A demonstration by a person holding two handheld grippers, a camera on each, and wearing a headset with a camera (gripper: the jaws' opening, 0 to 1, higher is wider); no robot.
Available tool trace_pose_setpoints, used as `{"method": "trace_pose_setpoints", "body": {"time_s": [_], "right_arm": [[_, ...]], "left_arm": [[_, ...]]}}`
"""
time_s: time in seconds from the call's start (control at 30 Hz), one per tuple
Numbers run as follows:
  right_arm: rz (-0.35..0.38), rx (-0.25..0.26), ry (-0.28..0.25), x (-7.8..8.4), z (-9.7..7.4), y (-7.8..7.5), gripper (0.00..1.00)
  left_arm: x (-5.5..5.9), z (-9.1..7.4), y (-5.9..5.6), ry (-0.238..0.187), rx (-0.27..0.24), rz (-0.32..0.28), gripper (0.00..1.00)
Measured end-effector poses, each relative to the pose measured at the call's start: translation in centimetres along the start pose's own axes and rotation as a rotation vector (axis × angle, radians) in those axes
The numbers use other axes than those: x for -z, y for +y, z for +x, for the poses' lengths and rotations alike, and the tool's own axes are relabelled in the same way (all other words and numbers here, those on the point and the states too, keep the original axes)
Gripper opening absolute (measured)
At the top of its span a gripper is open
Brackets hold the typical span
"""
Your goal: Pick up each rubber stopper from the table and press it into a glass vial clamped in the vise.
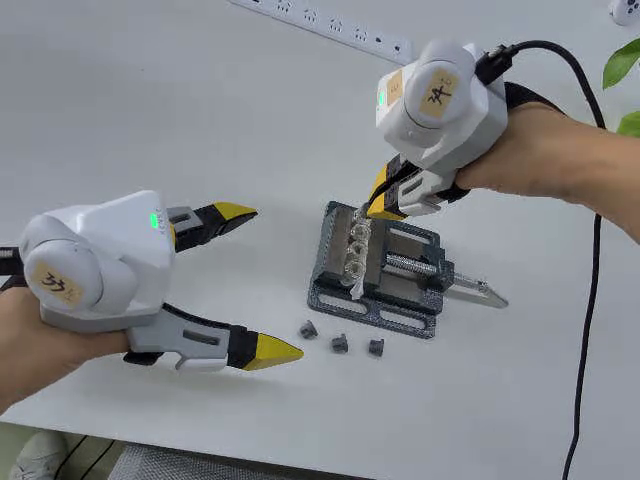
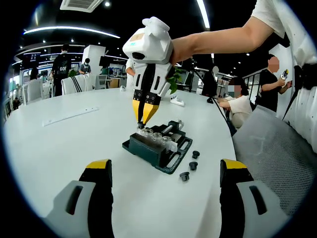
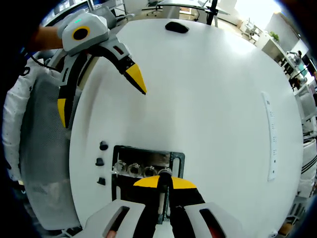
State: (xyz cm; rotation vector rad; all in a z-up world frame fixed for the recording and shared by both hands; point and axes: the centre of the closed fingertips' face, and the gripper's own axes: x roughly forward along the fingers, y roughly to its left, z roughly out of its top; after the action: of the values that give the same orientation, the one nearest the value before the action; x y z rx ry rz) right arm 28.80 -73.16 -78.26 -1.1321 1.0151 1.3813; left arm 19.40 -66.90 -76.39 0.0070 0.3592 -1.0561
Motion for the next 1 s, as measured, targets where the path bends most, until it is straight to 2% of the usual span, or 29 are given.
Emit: {"method": "trace_pose_setpoints", "body": {"time_s": [1.0], "right_arm": [[0.027, -0.002, 0.041, 0.1, 0.12, -0.06, 0.01]], "left_arm": [[-0.32, 0.24, 0.13, -0.018, 0.0, -0.007, 0.88]]}}
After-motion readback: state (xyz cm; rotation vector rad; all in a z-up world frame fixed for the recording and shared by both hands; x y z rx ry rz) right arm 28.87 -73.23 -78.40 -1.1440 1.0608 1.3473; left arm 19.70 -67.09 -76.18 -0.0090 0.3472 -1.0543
